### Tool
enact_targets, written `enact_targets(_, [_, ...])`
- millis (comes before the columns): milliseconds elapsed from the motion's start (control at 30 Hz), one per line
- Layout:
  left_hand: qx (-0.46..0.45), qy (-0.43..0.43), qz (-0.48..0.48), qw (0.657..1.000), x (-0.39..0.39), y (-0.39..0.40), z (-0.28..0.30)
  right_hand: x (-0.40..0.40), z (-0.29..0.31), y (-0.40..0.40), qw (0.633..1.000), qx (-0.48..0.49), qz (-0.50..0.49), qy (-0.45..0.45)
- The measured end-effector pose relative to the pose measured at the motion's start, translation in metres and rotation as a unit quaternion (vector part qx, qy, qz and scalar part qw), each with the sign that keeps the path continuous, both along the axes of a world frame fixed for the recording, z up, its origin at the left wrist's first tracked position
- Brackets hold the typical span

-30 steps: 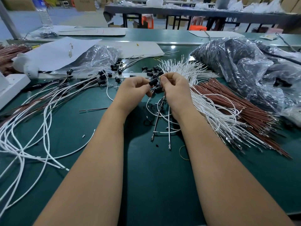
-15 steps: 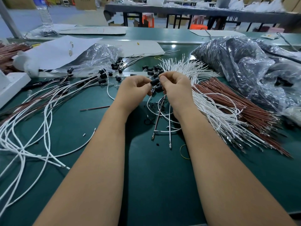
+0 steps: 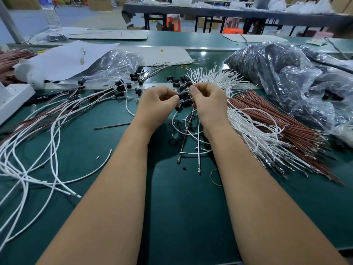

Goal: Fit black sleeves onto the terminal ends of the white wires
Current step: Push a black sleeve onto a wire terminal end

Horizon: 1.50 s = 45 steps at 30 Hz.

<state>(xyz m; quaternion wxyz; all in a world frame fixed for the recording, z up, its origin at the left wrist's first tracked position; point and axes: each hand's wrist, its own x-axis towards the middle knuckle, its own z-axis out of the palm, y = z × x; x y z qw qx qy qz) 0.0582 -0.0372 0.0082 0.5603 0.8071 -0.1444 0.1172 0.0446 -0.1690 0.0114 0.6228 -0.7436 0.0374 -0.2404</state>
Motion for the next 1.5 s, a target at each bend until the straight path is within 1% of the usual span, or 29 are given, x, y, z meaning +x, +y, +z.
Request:
enact_targets(167, [0.009,-0.029,-0.007,1.0,-0.0027,-0.001,0.0004,-0.0001,-0.0012,0.0005,0.999,0.031,0.025,0.029])
enact_targets(333, [0.05,-0.034,0.008,0.998,-0.0011,0.0017,-0.0012,0.0,-0.0016,-0.0008,1.0,0.001,0.014,0.004])
enact_targets(467, [0.056,-0.026,0.009,0.998,0.0,0.0025,-0.0025,-0.0012,-0.0006,-0.0002,0.999,0.038,0.023,0.012])
enact_targets(600, [0.043,-0.024,0.015,0.999,0.0002,0.0023,-0.0024,-0.0021,0.0013,-0.0007,0.995,0.087,0.042,0.029])
enact_targets(833, [0.016,-0.016,0.007,1.0,-0.0021,0.0015,-0.003,-0.0029,0.0016,-0.001,0.99,0.112,0.067,0.047])
enact_targets(1000, [0.022,-0.015,0.005,1.0,-0.0005,0.0051,-0.0034,-0.0018,0.0025,0.0001,0.989,0.112,0.071,0.066])
enact_targets(1167, [0.031,-0.027,0.009,0.999,-0.0012,0.0068,-0.0033,-0.002,0.0009,0.002,0.991,0.103,0.064,0.061])
enact_targets(1300, [0.019,-0.02,0.021,0.999,0.0006,0.005,-0.0035,-0.0014,-0.0019,0.0037,0.992,0.097,0.059,0.057])
enact_targets(1400, [0.021,-0.004,0.019,1.0,0.0002,0.0023,-0.0048,-0.0014,-0.0044,0.0028,0.989,0.106,0.067,0.072])
enact_targets(1500, [-0.008,0.005,0.02,1.0,0.0003,0.0038,-0.0047,-0.0013,-0.0038,0.0014,0.986,0.12,0.074,0.085])
